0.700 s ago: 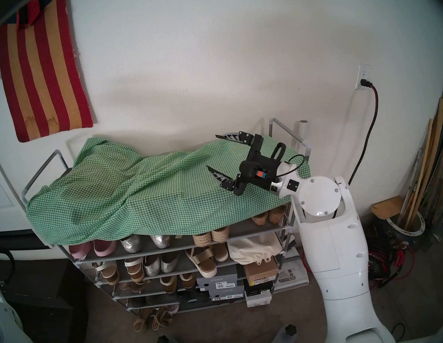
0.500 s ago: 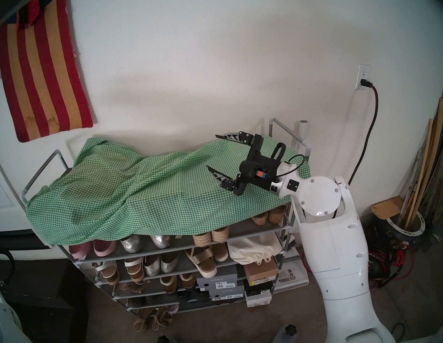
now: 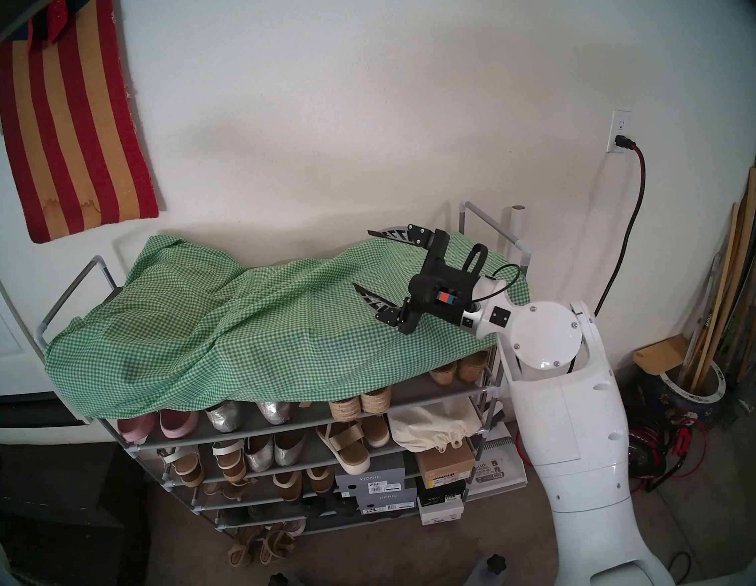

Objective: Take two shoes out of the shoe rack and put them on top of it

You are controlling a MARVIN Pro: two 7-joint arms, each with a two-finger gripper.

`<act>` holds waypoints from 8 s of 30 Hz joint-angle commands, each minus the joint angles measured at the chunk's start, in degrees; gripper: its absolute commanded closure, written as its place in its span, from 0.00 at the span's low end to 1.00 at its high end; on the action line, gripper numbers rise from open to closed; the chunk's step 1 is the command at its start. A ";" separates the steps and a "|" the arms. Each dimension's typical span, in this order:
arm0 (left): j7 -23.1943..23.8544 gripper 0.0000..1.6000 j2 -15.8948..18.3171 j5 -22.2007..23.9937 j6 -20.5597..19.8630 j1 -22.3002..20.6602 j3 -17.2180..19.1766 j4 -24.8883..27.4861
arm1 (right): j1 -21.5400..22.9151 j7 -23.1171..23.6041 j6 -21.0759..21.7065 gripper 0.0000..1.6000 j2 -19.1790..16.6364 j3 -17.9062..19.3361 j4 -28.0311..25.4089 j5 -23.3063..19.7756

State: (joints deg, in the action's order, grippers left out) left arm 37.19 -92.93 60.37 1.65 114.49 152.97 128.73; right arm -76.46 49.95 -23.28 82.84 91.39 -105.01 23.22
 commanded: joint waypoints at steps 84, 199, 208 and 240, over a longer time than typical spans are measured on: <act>36.22 0.00 12.05 -35.57 13.31 18.02 -15.16 -5.23 | 0.00 0.00 0.00 0.00 -0.03 -0.02 0.00 0.03; 5.27 0.00 6.63 -114.06 23.75 -31.56 -36.79 -55.56 | 0.00 -0.02 0.02 0.00 -0.05 -0.03 -0.01 0.06; 9.94 1.00 6.89 -112.12 24.30 -30.02 -36.51 -55.03 | 0.00 -0.02 0.02 0.00 -0.05 -0.03 -0.01 0.06; 39.75 1.00 4.70 -91.49 21.77 -18.42 -32.90 -27.21 | 0.00 -0.02 0.00 0.00 -0.05 -0.03 0.00 0.02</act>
State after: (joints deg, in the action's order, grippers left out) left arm 72.05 -87.90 -35.56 24.88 92.98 119.55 95.63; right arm -76.46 49.89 -23.28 82.84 91.39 -105.01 23.15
